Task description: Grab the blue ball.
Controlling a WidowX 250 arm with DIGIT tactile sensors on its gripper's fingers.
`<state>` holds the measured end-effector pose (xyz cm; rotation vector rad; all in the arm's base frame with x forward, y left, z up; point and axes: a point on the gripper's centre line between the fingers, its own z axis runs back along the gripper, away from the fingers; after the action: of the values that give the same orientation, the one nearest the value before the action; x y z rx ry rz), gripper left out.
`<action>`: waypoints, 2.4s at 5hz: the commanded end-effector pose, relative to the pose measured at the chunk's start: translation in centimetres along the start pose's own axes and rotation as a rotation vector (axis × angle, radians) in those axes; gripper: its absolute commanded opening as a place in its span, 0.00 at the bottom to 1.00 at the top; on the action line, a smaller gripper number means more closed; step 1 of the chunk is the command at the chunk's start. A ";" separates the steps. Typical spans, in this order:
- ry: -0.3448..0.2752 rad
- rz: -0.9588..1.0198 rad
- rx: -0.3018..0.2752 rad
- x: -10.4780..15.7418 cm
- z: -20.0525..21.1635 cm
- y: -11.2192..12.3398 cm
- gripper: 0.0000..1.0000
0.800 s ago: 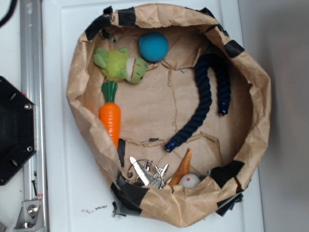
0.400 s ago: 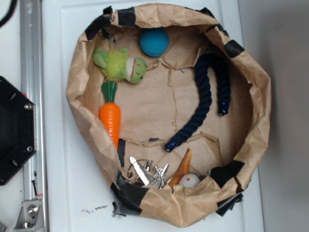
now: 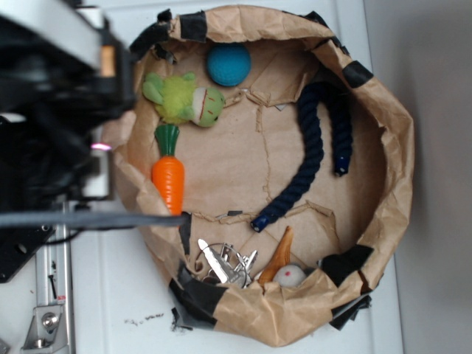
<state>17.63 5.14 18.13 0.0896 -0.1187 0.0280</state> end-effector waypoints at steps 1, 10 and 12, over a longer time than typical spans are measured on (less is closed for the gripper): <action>-0.019 0.011 -0.018 4.5 -5.1 1.3 1.00; 0.049 -0.288 -0.089 5.2 -14.8 5.2 1.00; 0.043 -0.328 -0.029 6.6 -14.2 6.2 1.00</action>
<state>24.45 12.27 4.32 0.0450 -0.0182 -0.2922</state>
